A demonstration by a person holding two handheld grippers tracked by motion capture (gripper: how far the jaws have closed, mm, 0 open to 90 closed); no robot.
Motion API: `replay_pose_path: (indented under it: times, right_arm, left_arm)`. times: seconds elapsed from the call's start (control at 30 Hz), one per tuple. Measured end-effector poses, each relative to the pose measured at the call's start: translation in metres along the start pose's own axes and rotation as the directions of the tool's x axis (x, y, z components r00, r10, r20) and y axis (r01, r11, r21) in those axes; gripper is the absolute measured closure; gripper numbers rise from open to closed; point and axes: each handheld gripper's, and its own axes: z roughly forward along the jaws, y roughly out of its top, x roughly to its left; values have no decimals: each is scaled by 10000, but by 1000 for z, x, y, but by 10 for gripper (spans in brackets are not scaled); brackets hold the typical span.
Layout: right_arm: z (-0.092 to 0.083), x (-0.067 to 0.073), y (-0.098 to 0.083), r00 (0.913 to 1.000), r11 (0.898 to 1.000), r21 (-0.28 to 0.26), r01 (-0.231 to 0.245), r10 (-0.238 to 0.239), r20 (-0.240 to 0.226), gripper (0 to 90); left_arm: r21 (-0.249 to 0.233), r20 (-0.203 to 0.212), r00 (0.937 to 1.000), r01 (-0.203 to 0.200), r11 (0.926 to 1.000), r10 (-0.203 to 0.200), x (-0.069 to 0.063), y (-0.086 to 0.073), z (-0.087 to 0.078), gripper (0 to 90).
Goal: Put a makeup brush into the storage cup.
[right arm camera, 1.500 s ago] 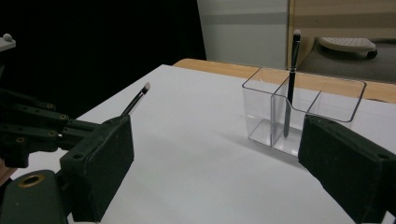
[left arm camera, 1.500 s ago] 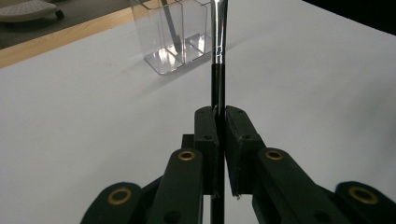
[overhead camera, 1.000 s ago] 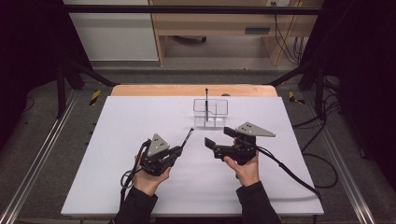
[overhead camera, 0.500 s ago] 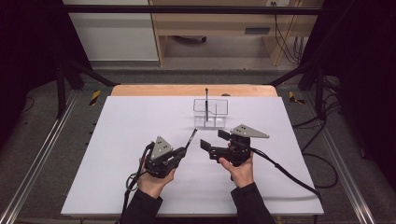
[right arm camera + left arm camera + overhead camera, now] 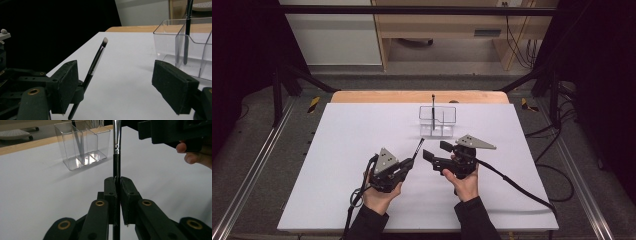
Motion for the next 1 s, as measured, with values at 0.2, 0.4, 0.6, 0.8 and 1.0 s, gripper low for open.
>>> replay_pose_path:
  times: [0.2,0.4,0.6,0.8,1.0]
  right_arm:
    - [2,0,-2,9999,9999,62,-126,126,-71,236]
    - [4,1,-3,9995,9997,60,-250,251,-182,271]
    - [6,1,-4,9984,9989,86,-454,457,-323,332]
    - [7,1,-5,9969,9978,157,-652,658,-431,397]
    - [9,1,-5,9948,9962,226,-838,849,-568,466]
  left_arm:
    - [-102,11,10000,88,9999,-88,-3,0,2,834]
    - [-152,37,9999,113,9998,-113,-6,-1,5,834]
    - [-171,93,9999,96,9998,-94,-10,-1,7,834]
    - [-202,124,9999,72,9998,-70,-13,0,8,834]
    - [-248,172,9998,91,9997,-87,-16,0,9,834]
